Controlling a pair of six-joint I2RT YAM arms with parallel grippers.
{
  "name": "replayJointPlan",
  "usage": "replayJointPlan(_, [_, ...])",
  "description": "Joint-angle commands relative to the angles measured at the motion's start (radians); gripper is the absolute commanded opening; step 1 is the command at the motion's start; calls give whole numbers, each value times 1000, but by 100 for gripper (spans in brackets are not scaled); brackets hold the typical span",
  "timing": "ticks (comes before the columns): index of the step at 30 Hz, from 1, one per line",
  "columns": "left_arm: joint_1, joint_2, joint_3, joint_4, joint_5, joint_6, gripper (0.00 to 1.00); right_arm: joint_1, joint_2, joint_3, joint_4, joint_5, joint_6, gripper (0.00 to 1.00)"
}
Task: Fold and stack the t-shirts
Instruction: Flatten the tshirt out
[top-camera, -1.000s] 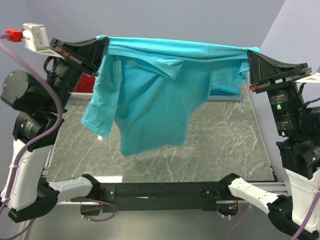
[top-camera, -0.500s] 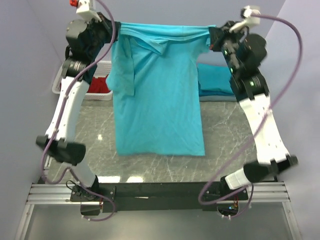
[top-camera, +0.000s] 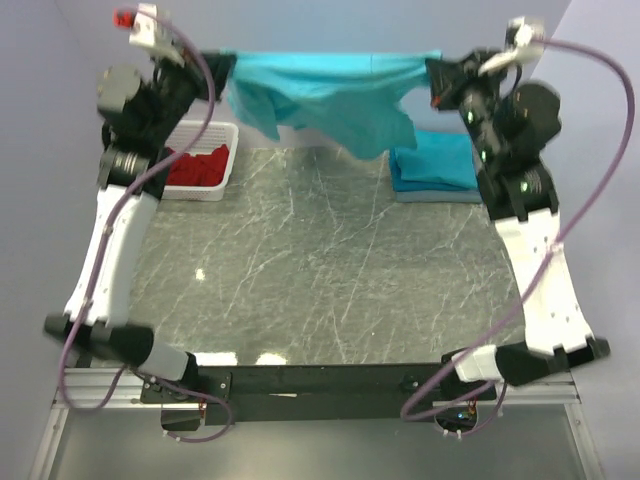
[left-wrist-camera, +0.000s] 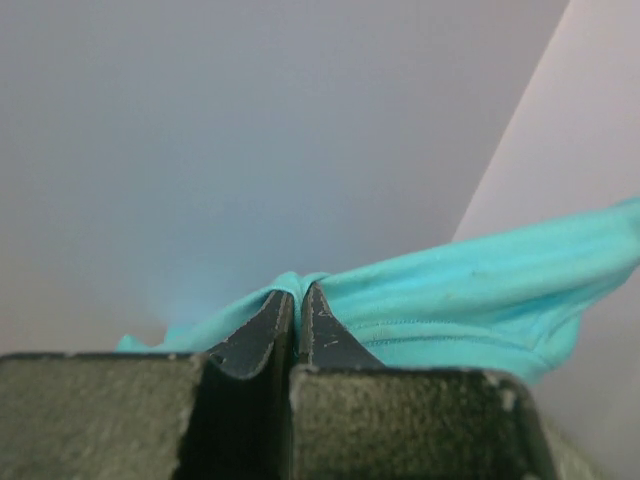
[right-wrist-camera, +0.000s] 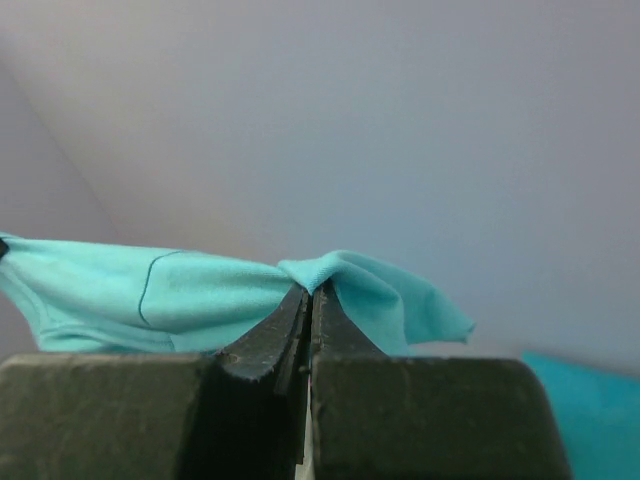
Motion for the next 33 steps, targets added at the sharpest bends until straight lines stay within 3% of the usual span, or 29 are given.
replayJointPlan(1, [5,-162,-253,47,45,142,1,-4,-148,-330,36,-23,118,0])
replayJointPlan(2, [5,-234,-433,66,71,157,0,1,-228,-420,49,-52,151,0])
replayJointPlan(3, [5,-271,-526,76,88,157,1,10,-267,-592,66,-72,197,0])
replayJointPlan(5, [4,-364,-783,116,96,107,1,37,-342,-757,91,-76,261,0])
replayJointPlan(6, [5,-392,-857,119,70,81,0,109,-395,-829,95,-93,287,0])
replayJointPlan(8, [4,-472,-1039,92,15,-14,1,200,-448,-960,-48,-26,339,0])
replayJointPlan(9, [2,-500,-1095,54,-81,-66,1,269,-471,-1050,-70,-24,390,0])
replayJointPlan(11, [1,-599,-1292,76,-117,-233,6,320,-540,-1130,-101,-85,438,0])
replayJointPlan(14, [-5,-737,-1447,55,-128,-376,33,403,-583,-1220,-205,-113,429,0])
replayJointPlan(15, [-10,-773,-1462,8,-151,-398,76,412,-583,-1232,-248,-110,409,0])
replayJointPlan(16, [-18,-846,-1475,-108,-224,-425,90,418,-581,-1238,-309,-151,386,8])
replayJointPlan(17, [-18,-880,-1488,-159,-258,-439,99,423,-571,-1244,-329,-199,361,22])
replayJointPlan(18, [-18,-912,-1492,-213,-290,-455,99,421,-565,-1257,-354,-231,329,39])
replayJointPlan(19, [-18,-969,-1493,-245,-324,-470,99,423,-558,-1263,-359,-283,317,71])
replayJointPlan(20, [-19,-992,-1492,-294,-345,-482,100,427,-551,-1263,-360,-296,301,84])
replayJointPlan(25, [-21,-1061,-1498,-223,-320,-485,99,427,-526,-1162,-317,-216,229,87])
replayJointPlan(26, [-19,-1051,-1495,-192,-301,-490,99,426,-506,-1134,-311,-122,225,88])
replayJointPlan(29, [-19,-969,-1502,-81,-207,-491,100,412,-444,-1039,-271,52,212,92])
replayJointPlan(33, [-32,-816,-1541,146,-67,-534,100,261,-278,-917,-150,10,200,96])
